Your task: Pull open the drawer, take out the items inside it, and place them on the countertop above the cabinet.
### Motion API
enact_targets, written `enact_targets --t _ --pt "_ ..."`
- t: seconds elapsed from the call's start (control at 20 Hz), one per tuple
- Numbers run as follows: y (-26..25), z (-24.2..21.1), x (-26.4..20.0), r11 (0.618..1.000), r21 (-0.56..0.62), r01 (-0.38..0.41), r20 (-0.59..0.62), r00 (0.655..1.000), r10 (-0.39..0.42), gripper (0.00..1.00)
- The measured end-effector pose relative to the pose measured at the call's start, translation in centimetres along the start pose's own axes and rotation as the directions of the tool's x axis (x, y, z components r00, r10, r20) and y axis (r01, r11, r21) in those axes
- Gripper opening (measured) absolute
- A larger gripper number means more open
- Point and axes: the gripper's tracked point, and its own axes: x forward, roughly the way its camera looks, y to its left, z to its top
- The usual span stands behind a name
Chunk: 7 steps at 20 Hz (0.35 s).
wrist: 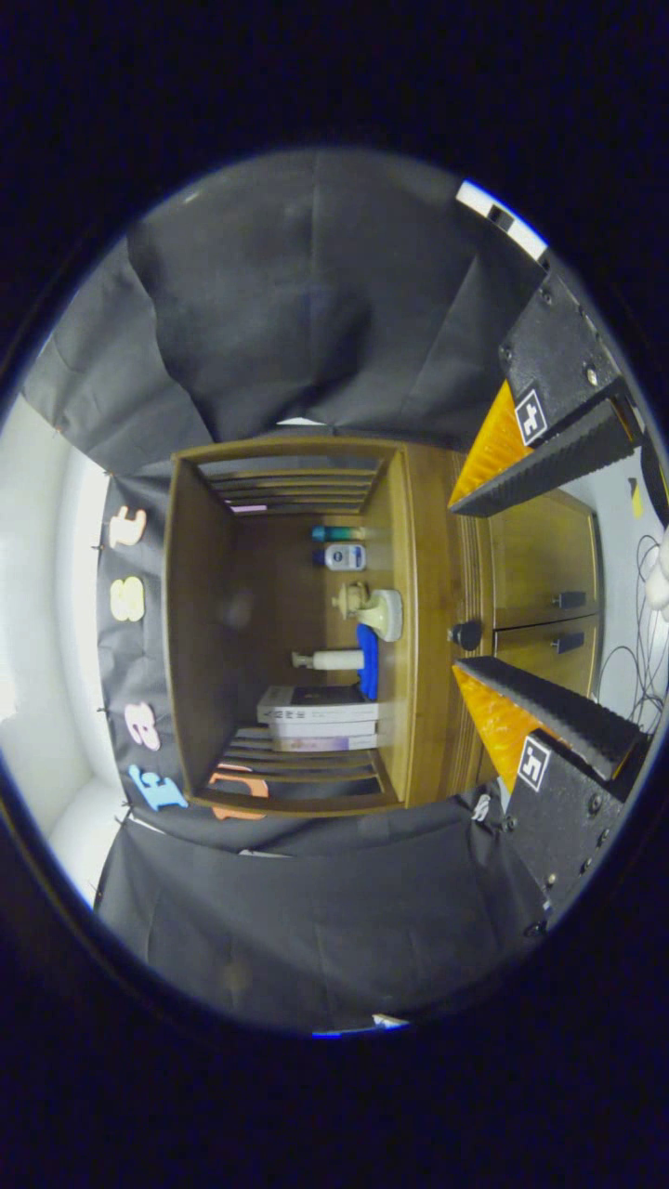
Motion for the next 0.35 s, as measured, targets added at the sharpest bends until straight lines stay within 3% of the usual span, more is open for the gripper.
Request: enact_targets --t 0.35 --pt "-2.1 1.5 -5.6 1.0 0.001 0.018 0.035 0.999 -0.018 0.98"
